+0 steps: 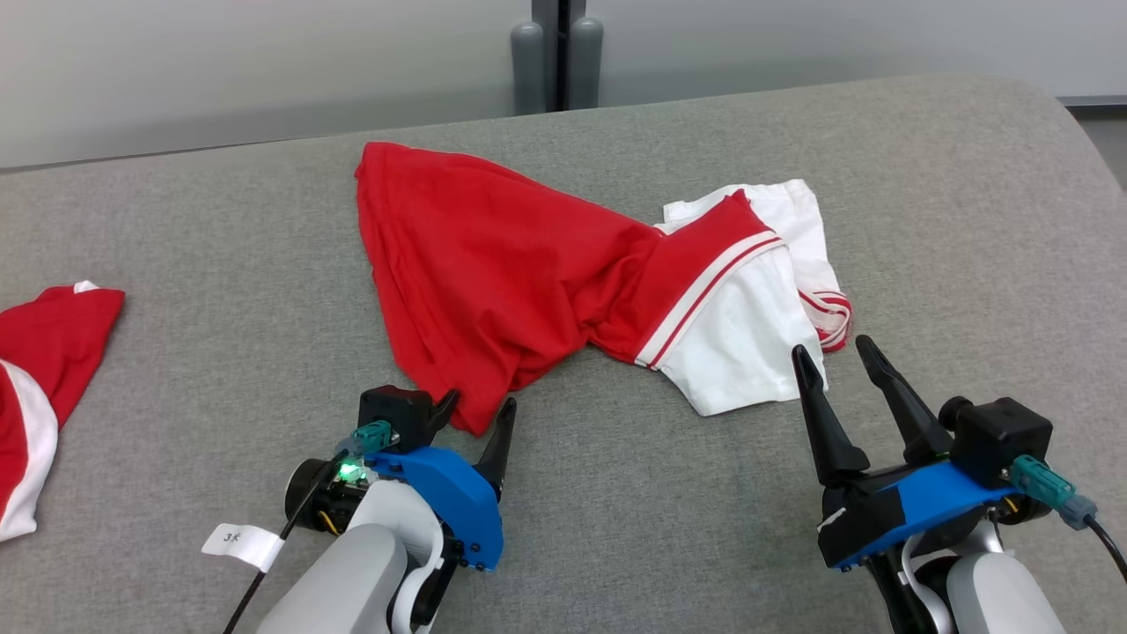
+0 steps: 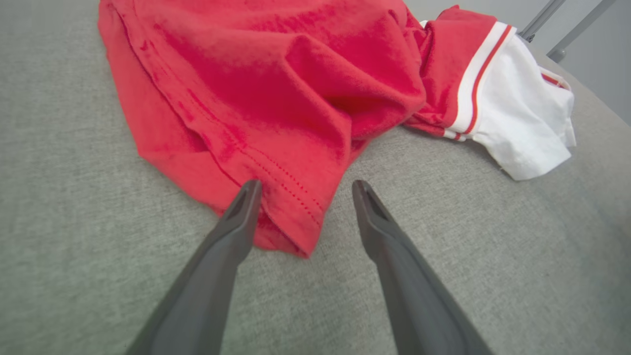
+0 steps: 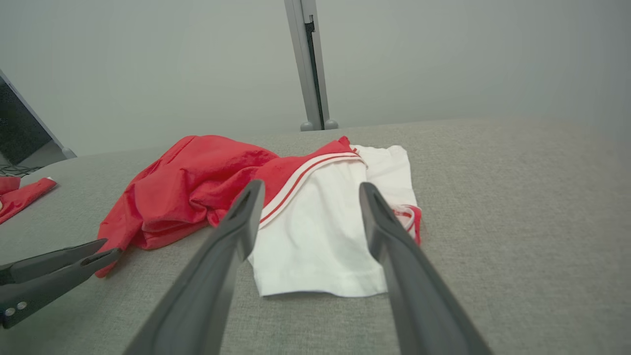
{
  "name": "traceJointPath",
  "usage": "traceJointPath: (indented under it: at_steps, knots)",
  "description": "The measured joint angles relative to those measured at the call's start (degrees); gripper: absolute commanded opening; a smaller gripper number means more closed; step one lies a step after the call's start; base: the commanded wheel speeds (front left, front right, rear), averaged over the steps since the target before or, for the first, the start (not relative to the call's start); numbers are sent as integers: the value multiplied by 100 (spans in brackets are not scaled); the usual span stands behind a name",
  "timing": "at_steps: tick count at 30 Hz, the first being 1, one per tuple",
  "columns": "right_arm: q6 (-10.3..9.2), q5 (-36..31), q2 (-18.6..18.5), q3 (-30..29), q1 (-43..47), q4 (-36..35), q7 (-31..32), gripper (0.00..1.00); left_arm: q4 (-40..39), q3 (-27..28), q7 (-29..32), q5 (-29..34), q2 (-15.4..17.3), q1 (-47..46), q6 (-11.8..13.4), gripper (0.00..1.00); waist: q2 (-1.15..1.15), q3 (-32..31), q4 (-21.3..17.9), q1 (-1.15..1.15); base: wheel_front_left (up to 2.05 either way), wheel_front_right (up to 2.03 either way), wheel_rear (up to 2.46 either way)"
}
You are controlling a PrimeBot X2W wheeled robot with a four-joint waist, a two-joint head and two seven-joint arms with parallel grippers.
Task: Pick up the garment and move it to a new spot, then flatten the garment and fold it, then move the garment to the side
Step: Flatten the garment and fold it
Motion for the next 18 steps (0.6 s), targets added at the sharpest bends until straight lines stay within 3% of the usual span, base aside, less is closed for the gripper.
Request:
traceJointPath:
  at_steps: [3, 11, 17, 18]
  knots:
    - [-1, 21, -1, -7, 1, 32, -16, 100, 111, 46, 42, -119, -38, -12, 2, 100, 0, -12, -66, 0, 0, 0, 0]
    - [0, 29, 0, 0, 23, 65, -23, 100, 363, 176, 221, -223, -87, -14, 427, 100, 0, -84, -136, 0, 0, 0, 0]
    - [0, 66, 0, 38, 26, 70, -25, 100, 120, 163, 307, -400, -148, 93, 234, 100, 0, -116, -149, 0, 0, 0, 0]
    - [-1, 71, 0, 53, 26, 71, -26, 100, 69, 162, 287, -401, -151, 93, 205, 91, 0, -118, -154, 0, 0, 0, 0]
